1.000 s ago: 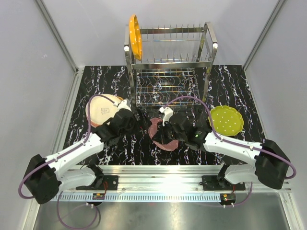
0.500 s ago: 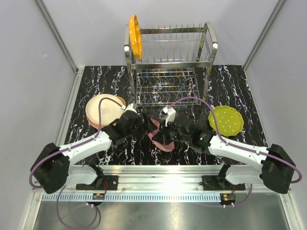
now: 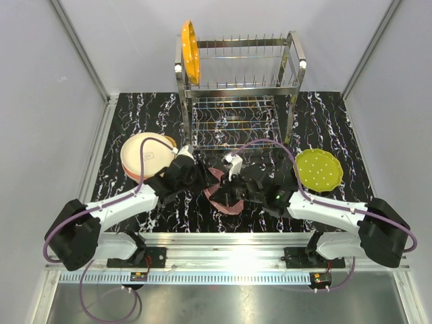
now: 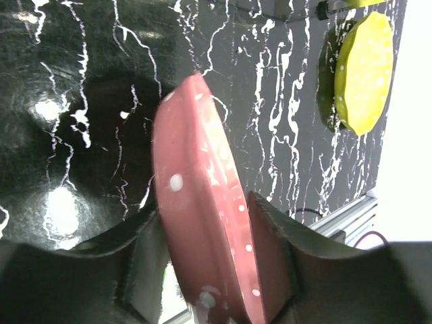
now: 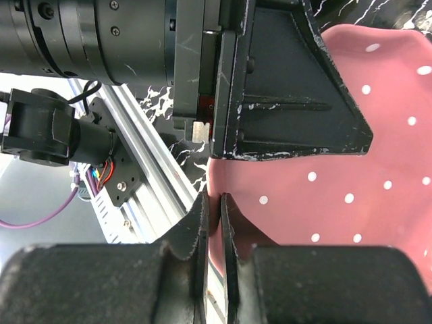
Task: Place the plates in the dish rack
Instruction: Pass the plate from the right arm to the left, then pass the plate from the left arm to the right
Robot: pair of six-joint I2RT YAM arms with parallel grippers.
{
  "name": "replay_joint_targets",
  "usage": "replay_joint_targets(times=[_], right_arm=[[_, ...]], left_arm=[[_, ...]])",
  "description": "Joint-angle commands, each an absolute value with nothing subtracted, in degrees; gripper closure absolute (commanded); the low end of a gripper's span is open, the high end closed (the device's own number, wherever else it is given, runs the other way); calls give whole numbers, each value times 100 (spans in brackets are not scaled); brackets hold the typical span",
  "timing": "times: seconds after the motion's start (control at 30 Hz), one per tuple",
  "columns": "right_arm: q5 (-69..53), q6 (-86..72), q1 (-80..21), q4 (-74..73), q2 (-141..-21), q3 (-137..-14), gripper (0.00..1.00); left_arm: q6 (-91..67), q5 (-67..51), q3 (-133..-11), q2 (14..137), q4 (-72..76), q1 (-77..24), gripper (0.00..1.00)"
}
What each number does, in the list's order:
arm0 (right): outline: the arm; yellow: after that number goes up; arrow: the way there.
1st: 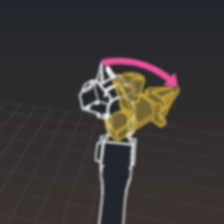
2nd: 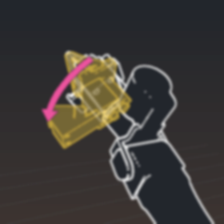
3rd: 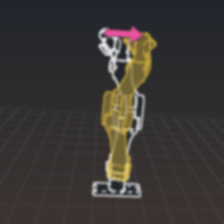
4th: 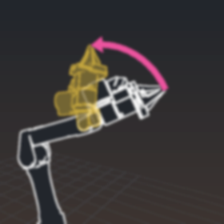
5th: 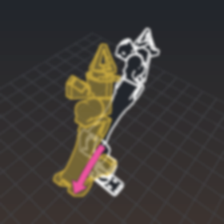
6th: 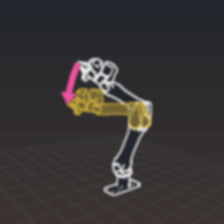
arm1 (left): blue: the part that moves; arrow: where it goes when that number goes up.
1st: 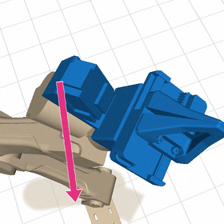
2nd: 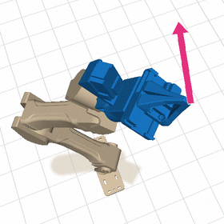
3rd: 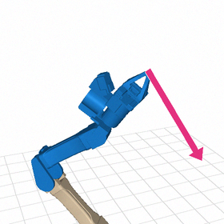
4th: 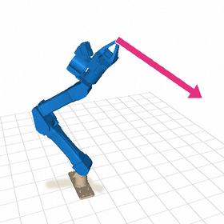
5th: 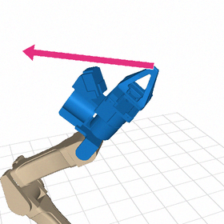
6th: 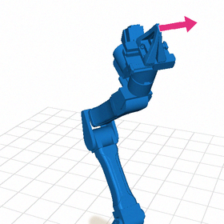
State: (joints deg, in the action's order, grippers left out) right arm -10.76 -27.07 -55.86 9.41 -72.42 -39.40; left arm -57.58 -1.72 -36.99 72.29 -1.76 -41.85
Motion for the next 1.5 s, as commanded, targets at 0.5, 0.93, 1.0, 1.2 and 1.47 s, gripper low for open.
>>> replay_joint_targets(times=[0.5,0.93,1.0,1.2,1.47], right_arm=[[-994,-2435,-5757,862,-7278,-4201,64],[-256,-2057,-6038,440,-6777,-4140,26],[278,-1882,-6274,274,-6601,-4148,24],[1695,-1565,-6907,316,-6424,-3973,22],[3839,-1187,-7857,851,-7345,-3964,18]], left_arm=[[-5520,-141,-4183,6970,-535,-4175,92],[-5467,202,-4737,6847,-1134,-4157,100],[-5467,263,-4868,6786,-1291,-4157,100],[-5633,878,-5203,6671,-1897,-4157,100],[-5985,1046,-5440,6741,-2241,-4157,100]])
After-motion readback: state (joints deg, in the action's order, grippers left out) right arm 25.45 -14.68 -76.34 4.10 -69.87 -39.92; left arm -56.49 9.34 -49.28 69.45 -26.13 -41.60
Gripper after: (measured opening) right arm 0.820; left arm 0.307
